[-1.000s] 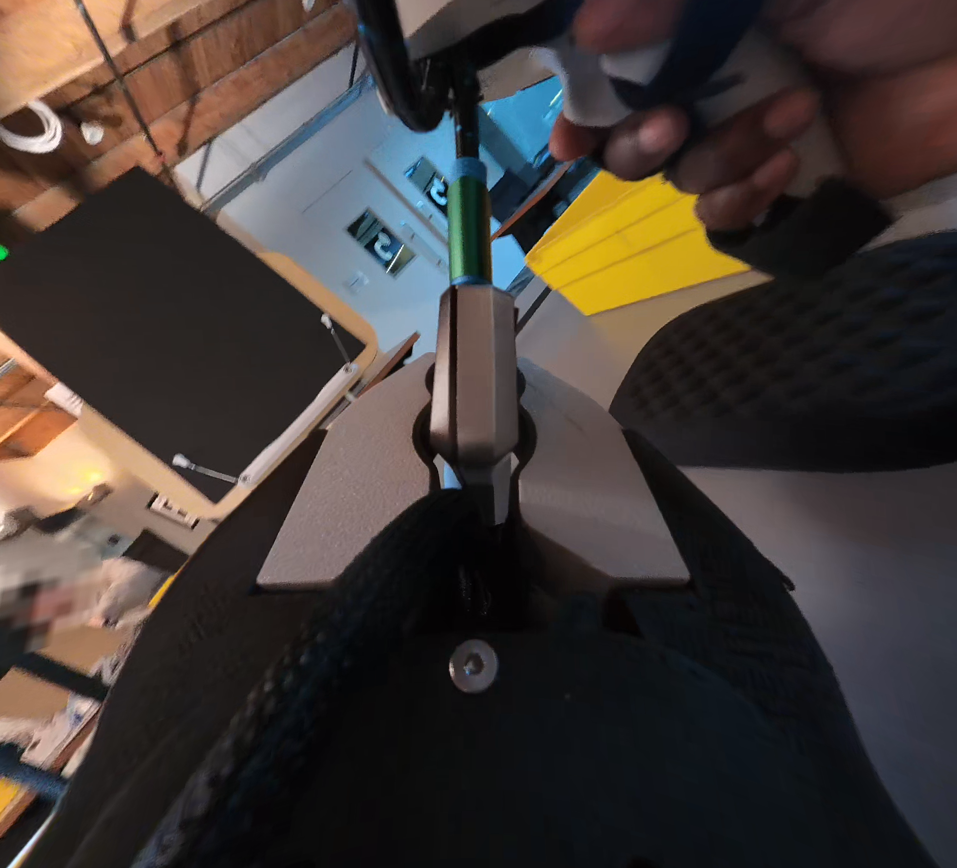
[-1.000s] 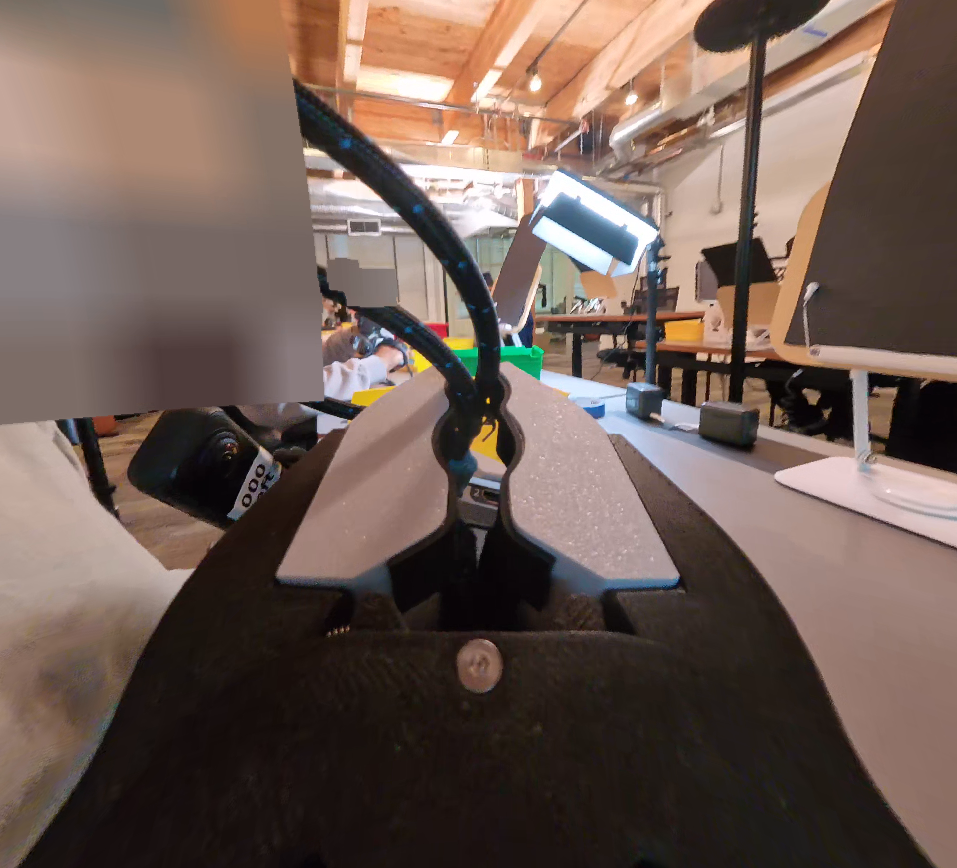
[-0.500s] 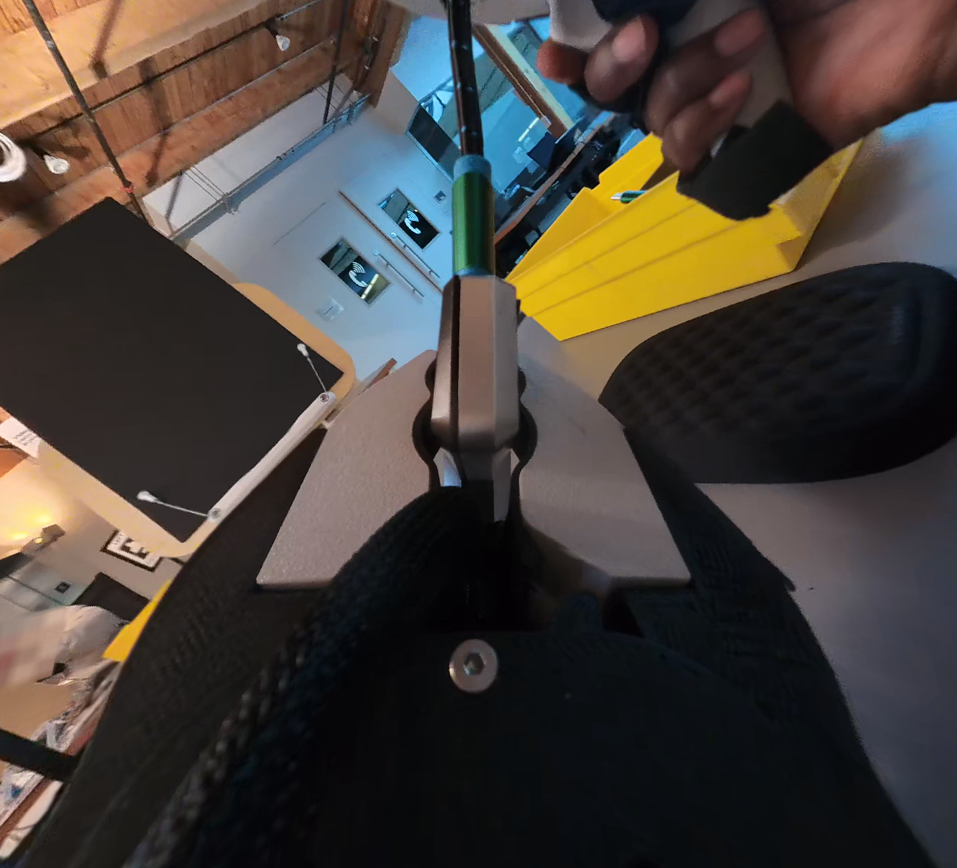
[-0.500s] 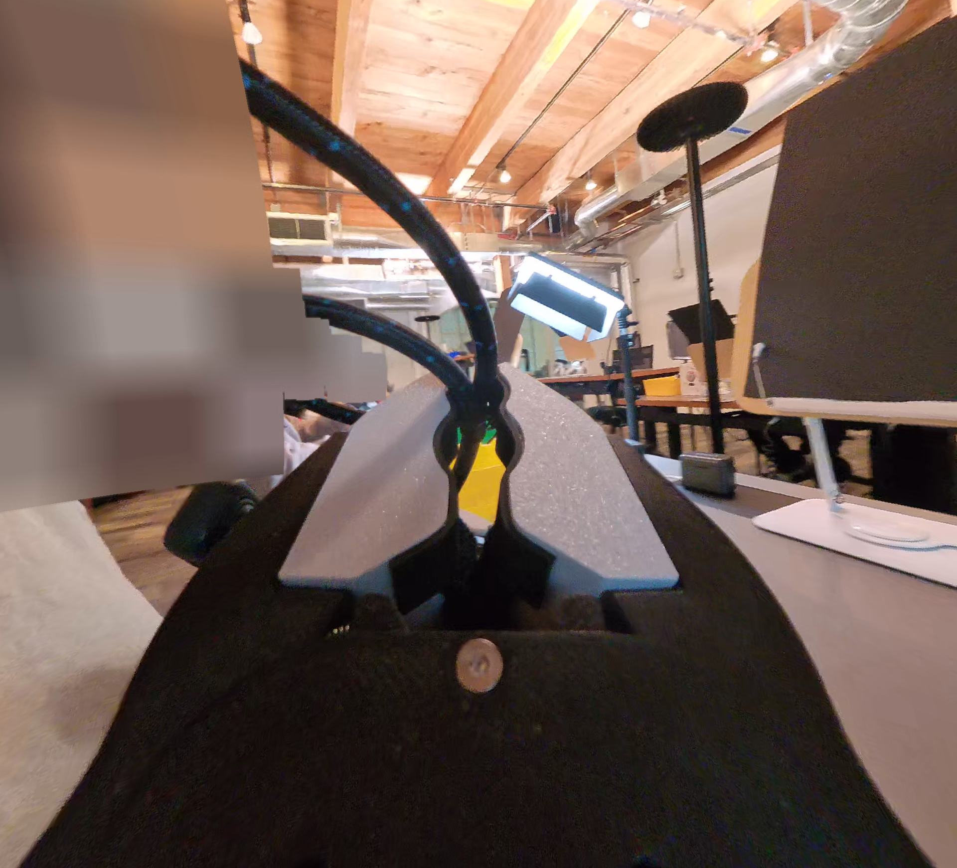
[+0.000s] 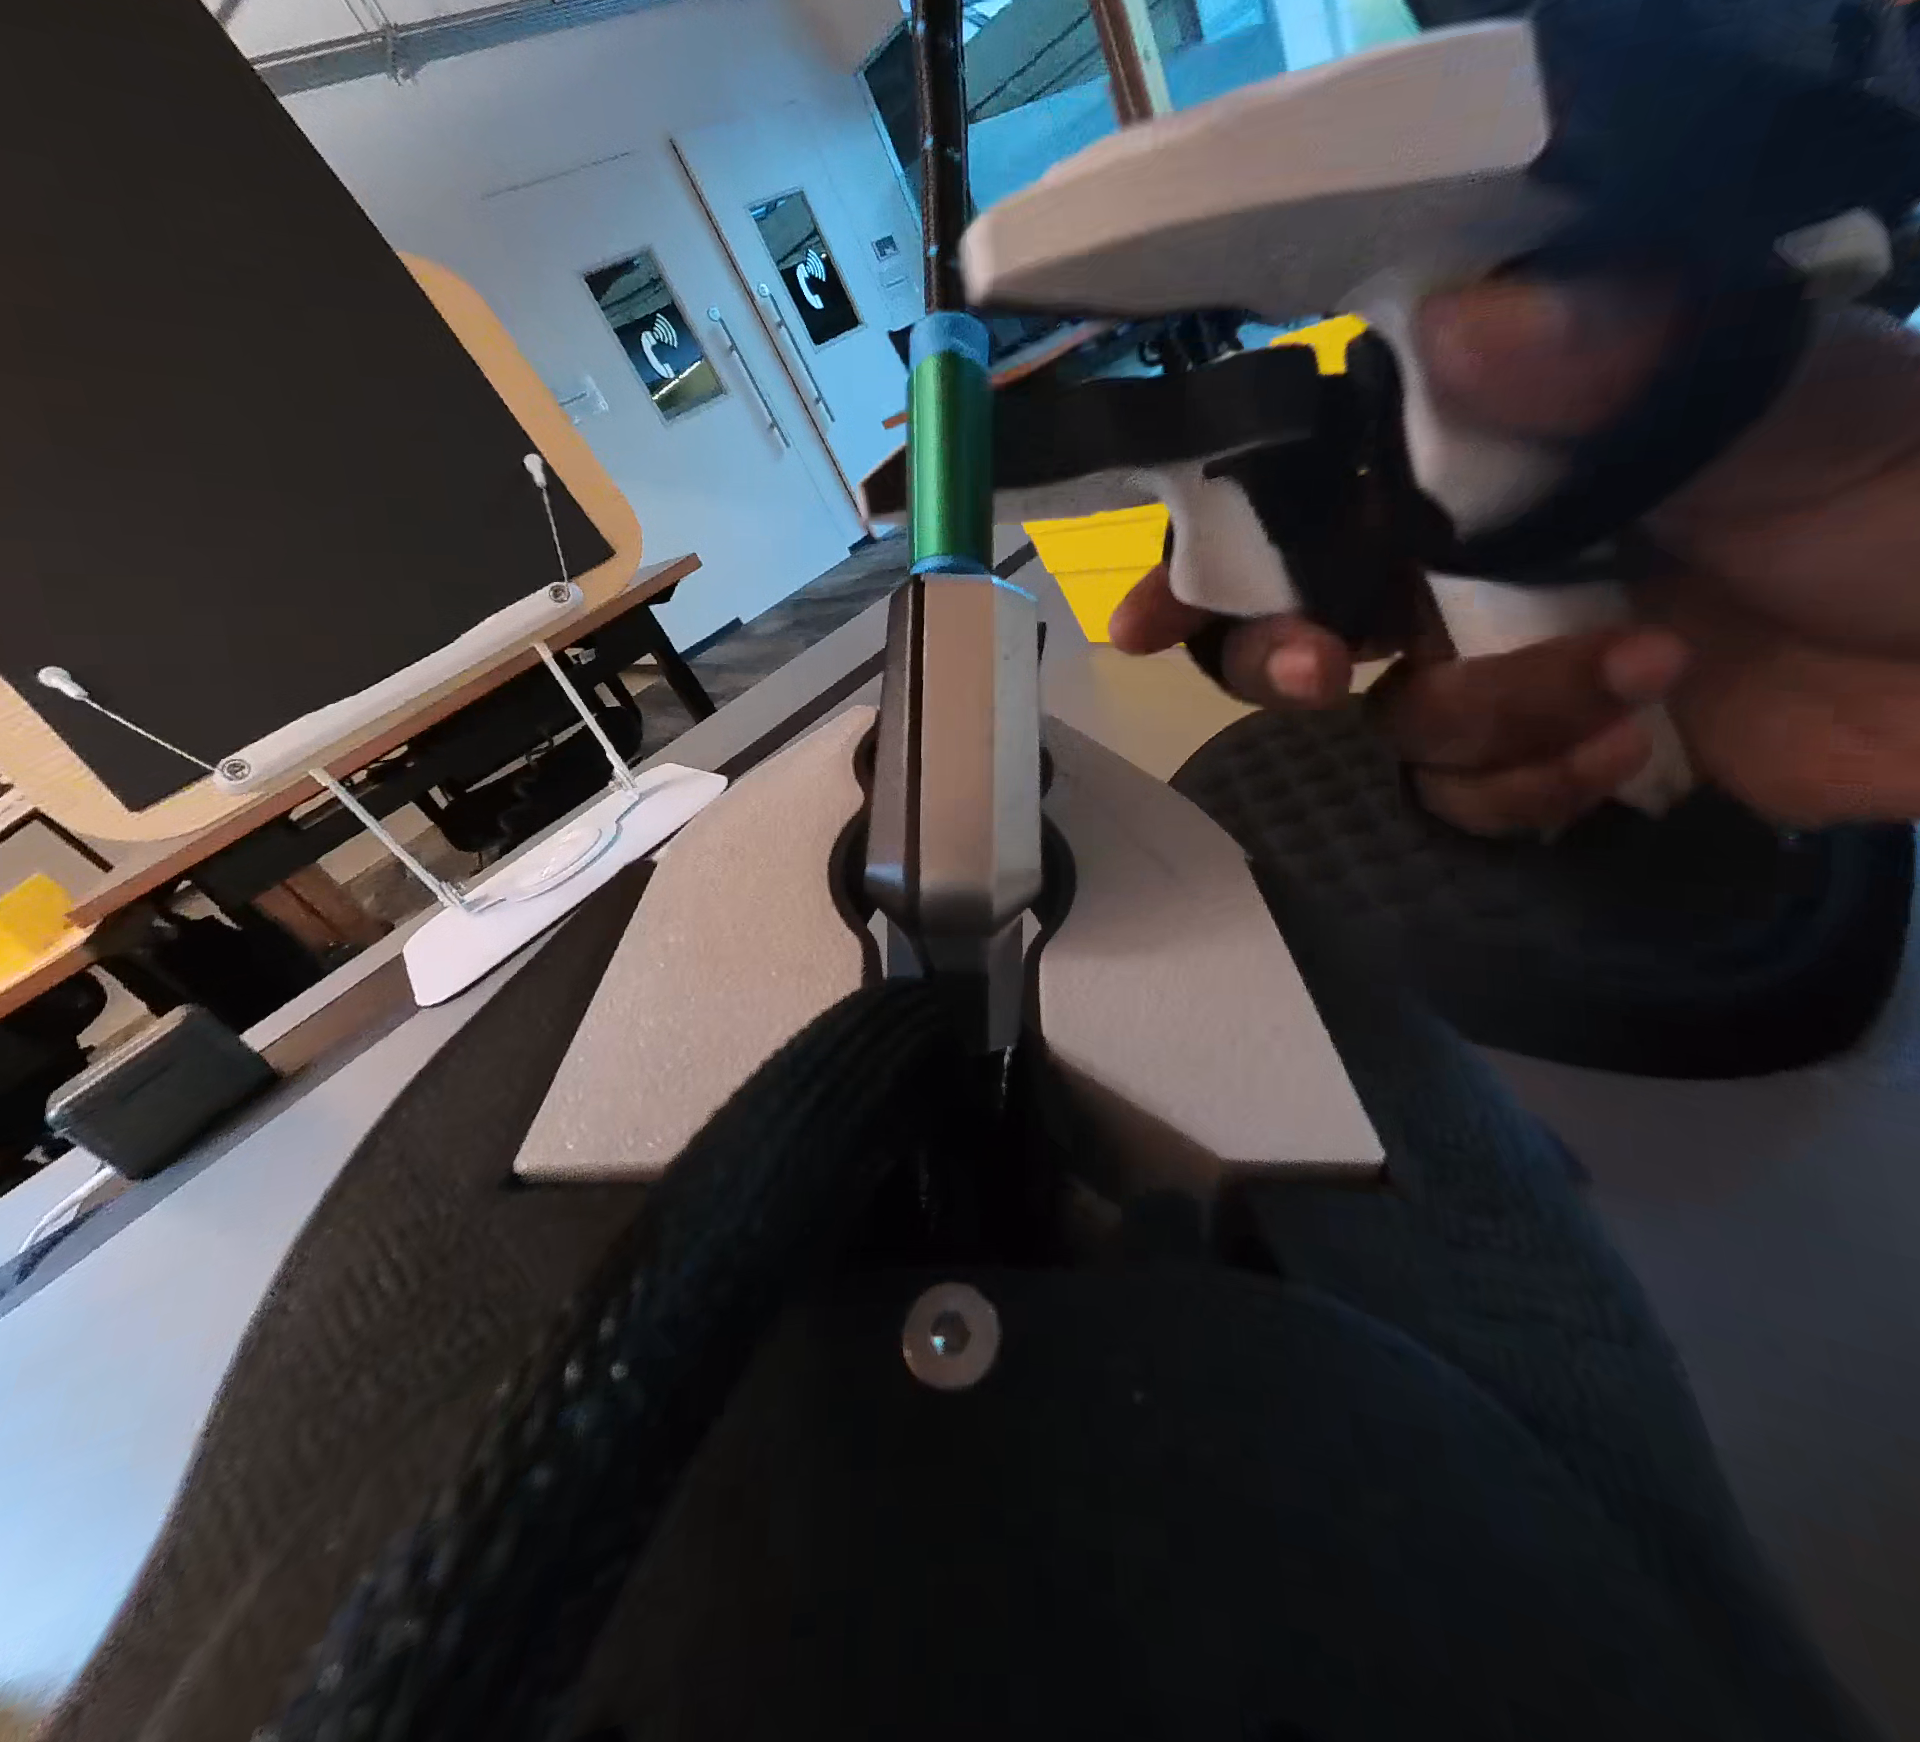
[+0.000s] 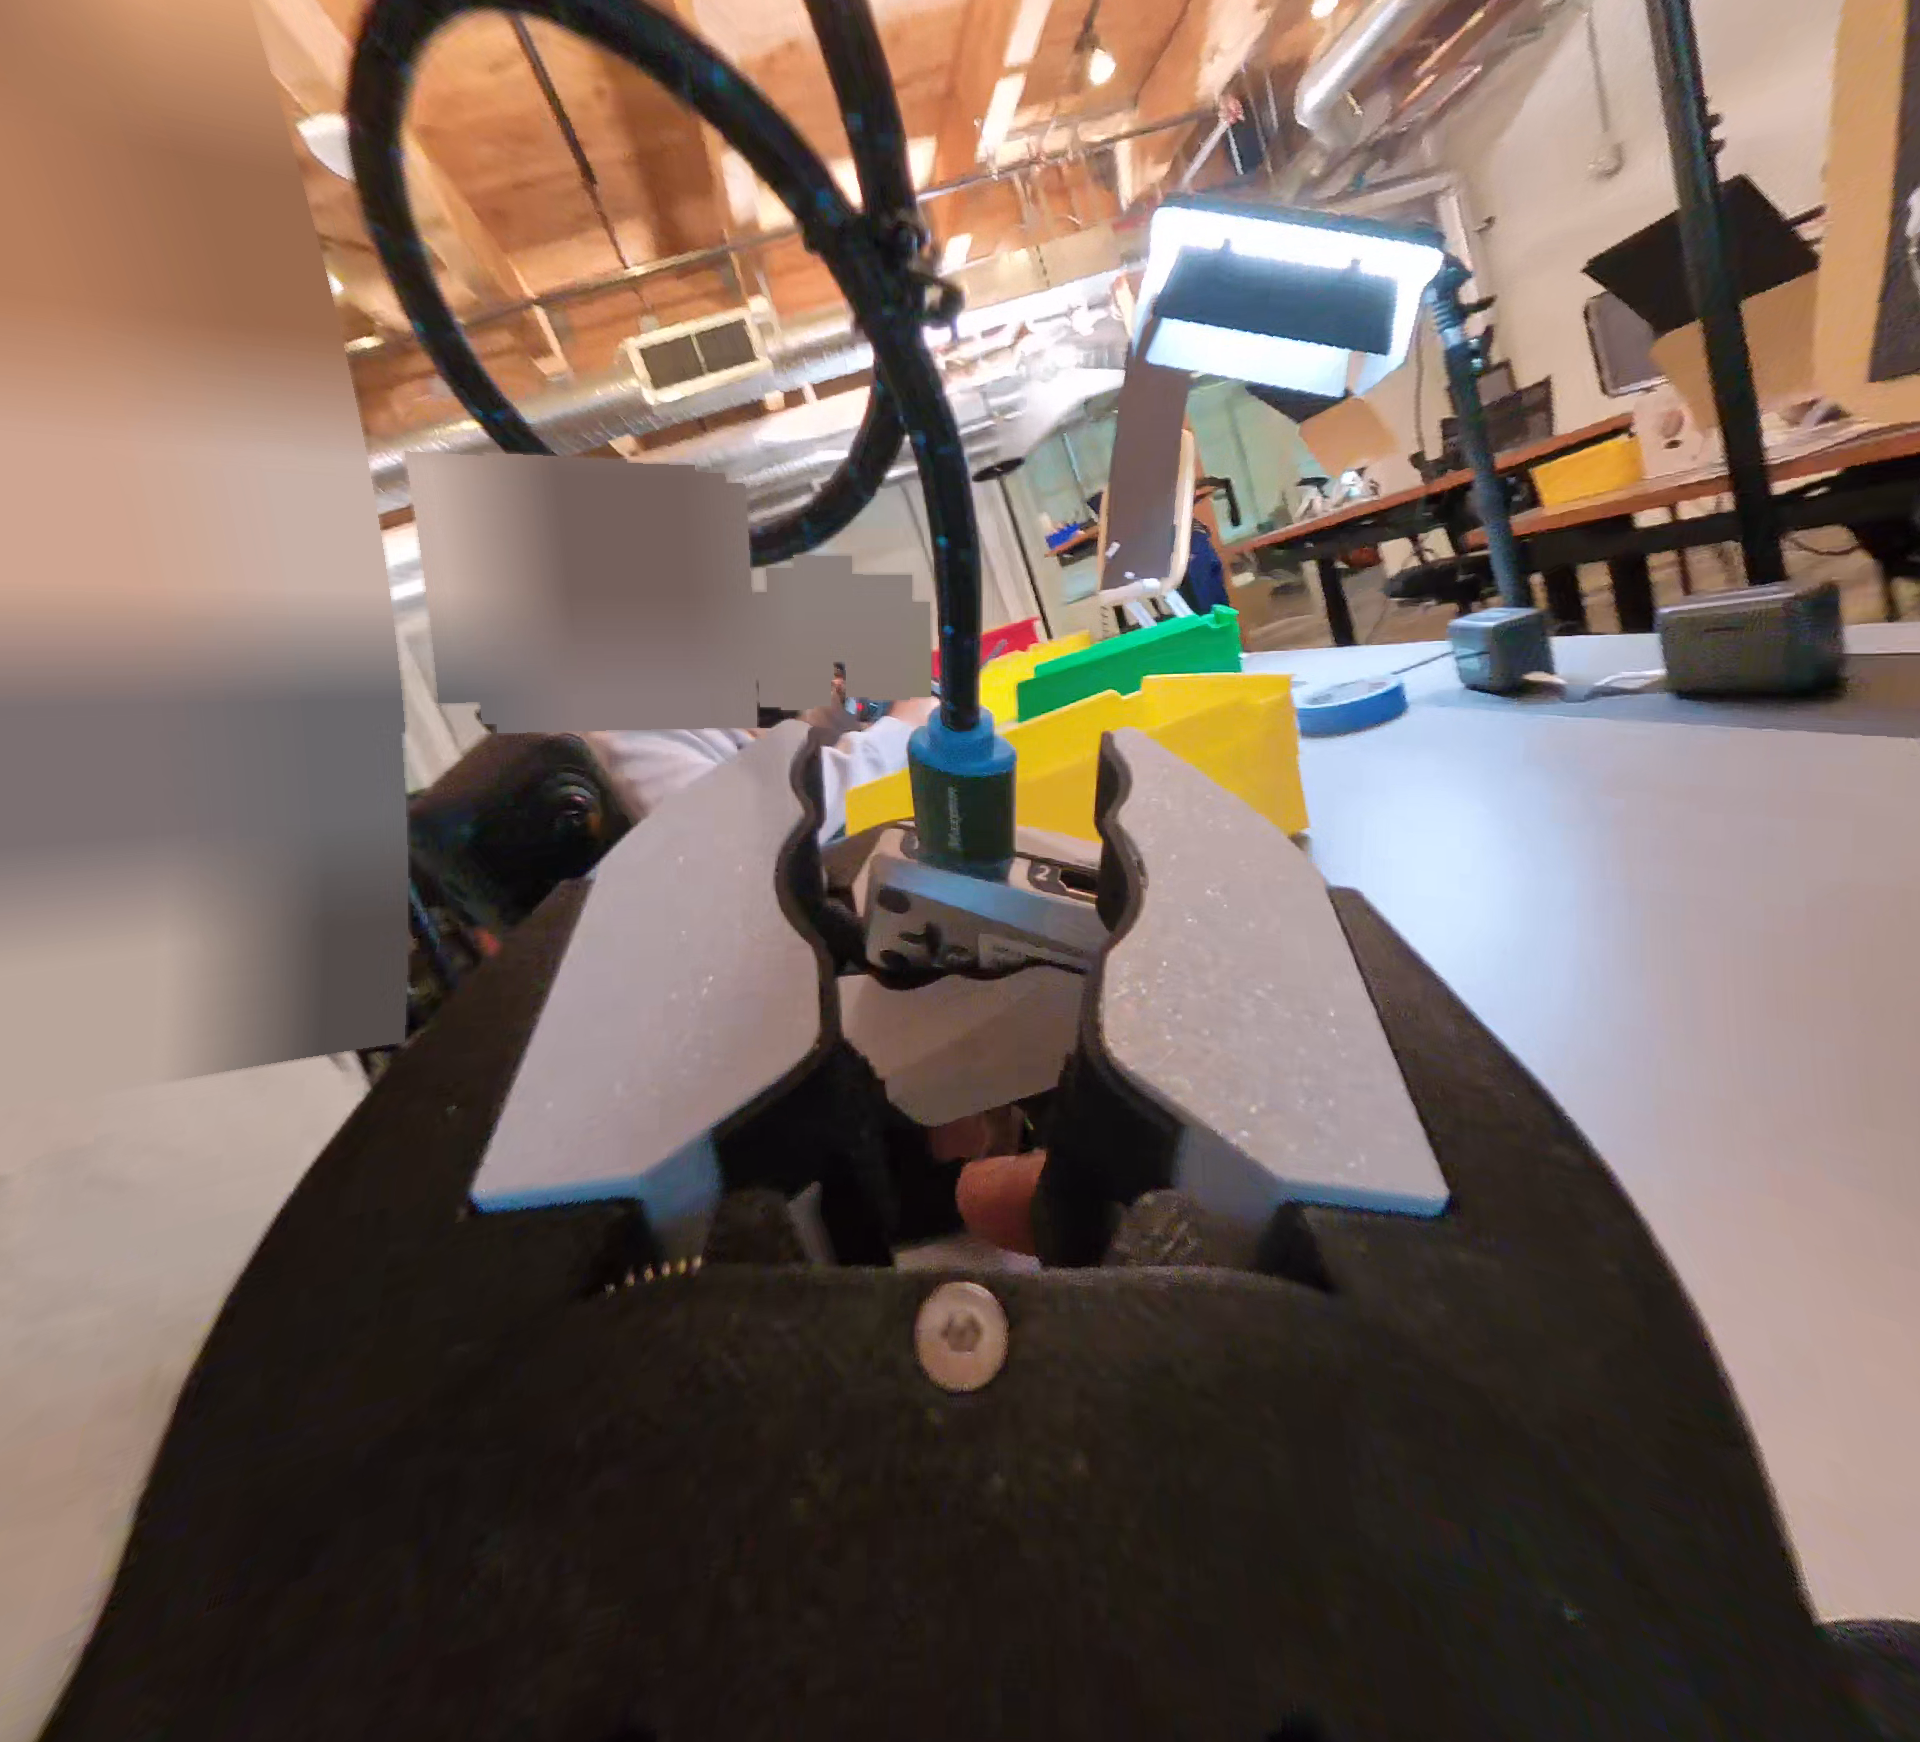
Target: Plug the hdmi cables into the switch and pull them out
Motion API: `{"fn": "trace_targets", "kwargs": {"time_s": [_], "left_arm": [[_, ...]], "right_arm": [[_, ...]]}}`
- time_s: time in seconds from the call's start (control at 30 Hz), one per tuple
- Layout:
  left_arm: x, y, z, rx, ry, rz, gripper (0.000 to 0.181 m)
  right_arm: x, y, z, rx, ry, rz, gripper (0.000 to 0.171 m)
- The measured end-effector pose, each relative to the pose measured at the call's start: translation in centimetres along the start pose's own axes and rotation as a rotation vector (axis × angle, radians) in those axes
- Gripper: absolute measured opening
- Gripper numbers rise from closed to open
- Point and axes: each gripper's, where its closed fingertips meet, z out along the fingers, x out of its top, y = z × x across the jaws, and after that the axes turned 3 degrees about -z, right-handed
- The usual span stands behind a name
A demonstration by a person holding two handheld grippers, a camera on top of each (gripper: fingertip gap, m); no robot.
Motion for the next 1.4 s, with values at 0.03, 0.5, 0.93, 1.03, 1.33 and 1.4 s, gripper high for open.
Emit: {"fn": "trace_targets", "kwargs": {"time_s": [0.03, 0.5, 0.93, 1.03, 1.33, 1.4], "left_arm": [[-0.1, 0.1, 0.0, 0.003, -0.006, 0.010, 0.024], [0.6, 1.2, 0.2, -0.018, 0.024, 0.071, 0.024], [-1.2, -3.3, -0.8, 0.060, 0.045, -0.071, 0.023], [0.3, -3.8, -1.5, 0.046, 0.131, -0.177, 0.023], [0.8, -5.2, -2.4, 0.042, 0.191, -0.274, 0.025], [0.5, -4.9, -2.2, 0.030, 0.171, -0.257, 0.025]], "right_arm": [[-0.3, 0.1, 0.3, -0.020, -0.009, -0.026, 0.049], [0.2, -0.4, -0.5, -0.111, -0.034, -0.213, 0.020], [10.3, 2.9, -11.5, -0.403, 0.098, -0.365, 0.021], [11.5, 2.9, -13.3, -0.515, 0.005, -0.463, 0.022], [10.3, 8.9, -27.2, -1.234, -0.510, -0.474, 0.019], [10.5, 9.4, -30.7, -1.427, -0.688, -0.502, 0.020]]}}
